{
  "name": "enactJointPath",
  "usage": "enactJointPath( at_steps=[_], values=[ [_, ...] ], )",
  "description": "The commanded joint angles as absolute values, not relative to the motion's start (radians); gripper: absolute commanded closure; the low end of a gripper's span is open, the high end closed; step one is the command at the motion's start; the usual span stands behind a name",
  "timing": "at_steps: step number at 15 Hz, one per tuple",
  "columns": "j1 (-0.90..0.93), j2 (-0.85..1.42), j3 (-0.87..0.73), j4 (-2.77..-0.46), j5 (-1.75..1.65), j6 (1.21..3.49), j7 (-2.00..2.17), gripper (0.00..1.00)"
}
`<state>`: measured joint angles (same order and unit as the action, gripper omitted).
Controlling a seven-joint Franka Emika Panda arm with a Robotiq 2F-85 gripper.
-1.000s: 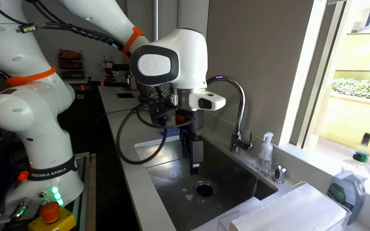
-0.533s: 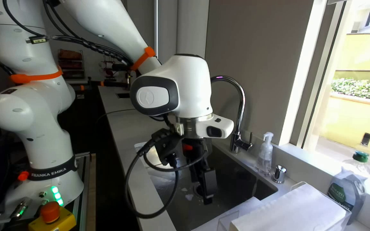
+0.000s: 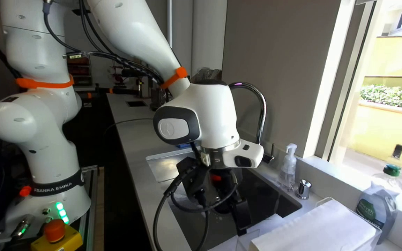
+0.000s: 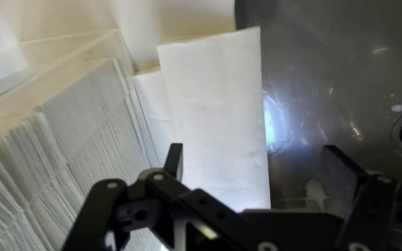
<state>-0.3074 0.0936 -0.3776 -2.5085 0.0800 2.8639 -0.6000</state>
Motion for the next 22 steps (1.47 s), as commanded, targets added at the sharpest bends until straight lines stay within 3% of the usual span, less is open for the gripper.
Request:
enactJointPath(
  at_steps=[1, 7, 10, 12, 14, 19, 22],
  values=[
    [-0.32, 0.19, -0.337, -2.46, 0.179, 2.94, -0.65, 0.0],
    [-0.351, 0.267, -0.264, -2.435, 0.254, 2.985, -0.678, 0.06],
    [-0.365, 0.295, -0.241, -2.42, 0.26, 2.996, -0.674, 0.17],
    [-0.373, 0.311, -0.232, -2.406, 0.257, 2.996, -0.67, 0.42],
    [-0.379, 0.322, -0.225, -2.394, 0.253, 2.996, -0.665, 0.6],
    [-0.389, 0.341, -0.216, -2.371, 0.246, 2.996, -0.66, 0.98],
    [-0.392, 0.346, -0.212, -2.363, 0.244, 2.994, -0.66, 1.0]
  ],
)
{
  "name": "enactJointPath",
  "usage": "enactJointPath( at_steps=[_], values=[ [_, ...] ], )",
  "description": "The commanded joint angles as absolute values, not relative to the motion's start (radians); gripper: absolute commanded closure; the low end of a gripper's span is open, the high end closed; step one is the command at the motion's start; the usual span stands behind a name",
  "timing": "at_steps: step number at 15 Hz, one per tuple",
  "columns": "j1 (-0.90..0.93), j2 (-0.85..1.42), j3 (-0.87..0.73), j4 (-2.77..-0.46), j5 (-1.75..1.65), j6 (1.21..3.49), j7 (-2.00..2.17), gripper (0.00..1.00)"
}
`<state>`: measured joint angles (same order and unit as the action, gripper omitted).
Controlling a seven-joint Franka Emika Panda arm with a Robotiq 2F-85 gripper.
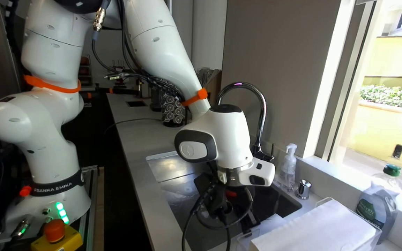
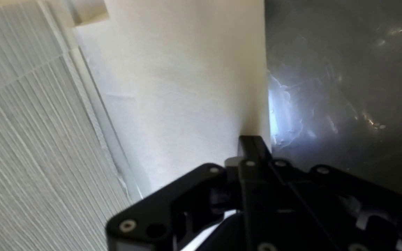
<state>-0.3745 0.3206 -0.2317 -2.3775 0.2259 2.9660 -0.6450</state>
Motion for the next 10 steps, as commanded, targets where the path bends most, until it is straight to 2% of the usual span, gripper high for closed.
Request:
enactJointPath(
  at_steps=[1, 5, 6, 7, 10],
  values=[
    [-0.394, 0.346, -0.21, -2.362, 0.245, 2.993, -0.66, 1.0],
    [-0.401, 0.308, -0.201, -2.374, 0.244, 2.984, -0.667, 1.0],
    [-0.404, 0.296, -0.2, -2.377, 0.243, 2.982, -0.67, 0.95],
    [-0.403, 0.284, -0.205, -2.382, 0.236, 2.979, -0.67, 0.74],
    [-0.409, 0.271, -0.221, -2.379, 0.226, 2.978, -0.673, 0.53]
  ],
)
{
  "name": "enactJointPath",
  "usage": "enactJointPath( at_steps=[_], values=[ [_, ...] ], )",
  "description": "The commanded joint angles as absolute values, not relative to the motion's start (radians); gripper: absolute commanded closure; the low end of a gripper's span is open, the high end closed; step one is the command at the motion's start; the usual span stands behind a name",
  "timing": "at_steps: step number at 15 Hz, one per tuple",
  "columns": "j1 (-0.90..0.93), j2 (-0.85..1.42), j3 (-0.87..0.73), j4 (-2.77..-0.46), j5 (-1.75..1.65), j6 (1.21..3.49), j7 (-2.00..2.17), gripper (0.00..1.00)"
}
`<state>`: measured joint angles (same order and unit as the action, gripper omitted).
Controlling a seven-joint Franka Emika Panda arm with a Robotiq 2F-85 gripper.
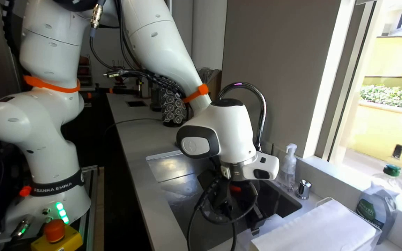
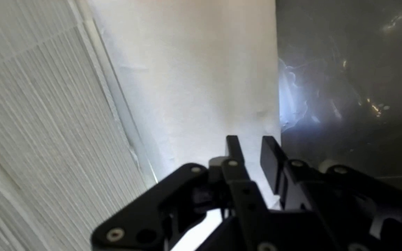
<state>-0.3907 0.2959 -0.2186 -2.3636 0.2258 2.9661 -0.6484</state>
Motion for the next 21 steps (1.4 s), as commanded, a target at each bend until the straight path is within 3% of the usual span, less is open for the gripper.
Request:
enactJointPath(
  at_steps=[1, 7, 21],
  values=[
    [-0.412, 0.269, -0.227, -2.378, 0.223, 2.975, -0.674, 0.45],
    [-0.431, 0.288, -0.242, -2.369, 0.219, 2.976, -0.695, 0.01],
    [-0.432, 0.346, -0.215, -2.357, 0.218, 2.988, -0.701, 0.0]
  ],
)
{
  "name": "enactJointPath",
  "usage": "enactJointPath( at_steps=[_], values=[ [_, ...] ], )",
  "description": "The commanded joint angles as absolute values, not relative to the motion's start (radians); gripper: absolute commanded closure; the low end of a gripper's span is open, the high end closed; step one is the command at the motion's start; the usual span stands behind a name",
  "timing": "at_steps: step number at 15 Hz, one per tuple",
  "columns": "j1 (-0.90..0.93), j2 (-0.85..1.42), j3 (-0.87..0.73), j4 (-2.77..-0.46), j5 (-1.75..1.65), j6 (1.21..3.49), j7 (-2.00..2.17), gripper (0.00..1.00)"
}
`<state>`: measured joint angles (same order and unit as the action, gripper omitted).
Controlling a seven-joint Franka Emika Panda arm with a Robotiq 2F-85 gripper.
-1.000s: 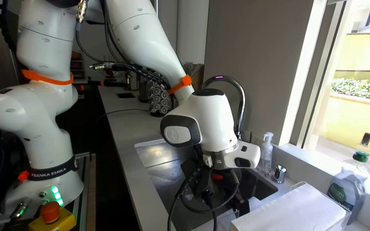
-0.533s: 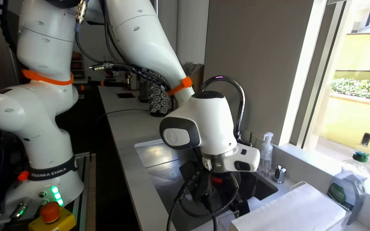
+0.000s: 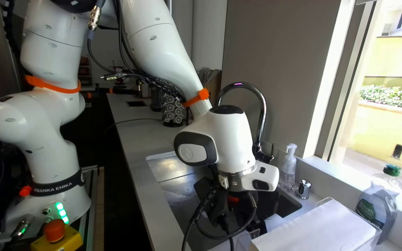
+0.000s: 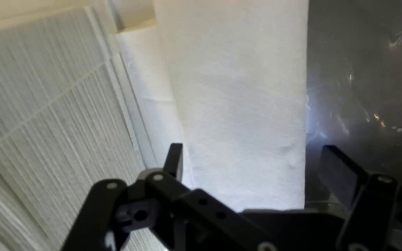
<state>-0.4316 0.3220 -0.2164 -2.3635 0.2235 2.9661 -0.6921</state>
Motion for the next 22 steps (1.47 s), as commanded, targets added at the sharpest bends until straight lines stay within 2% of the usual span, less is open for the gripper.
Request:
enactJointPath(
  at_steps=[1, 19, 20, 22],
  values=[
    [-0.431, 0.347, -0.217, -2.356, 0.216, 2.986, -0.7, 0.0],
    [-0.434, 0.38, -0.234, -2.341, 0.214, 2.997, -0.701, 0.0],
    [-0.435, 0.381, -0.233, -2.341, 0.216, 2.996, -0.702, 0.15],
    [-0.437, 0.381, -0.232, -2.339, 0.218, 2.996, -0.703, 0.3]
  ],
)
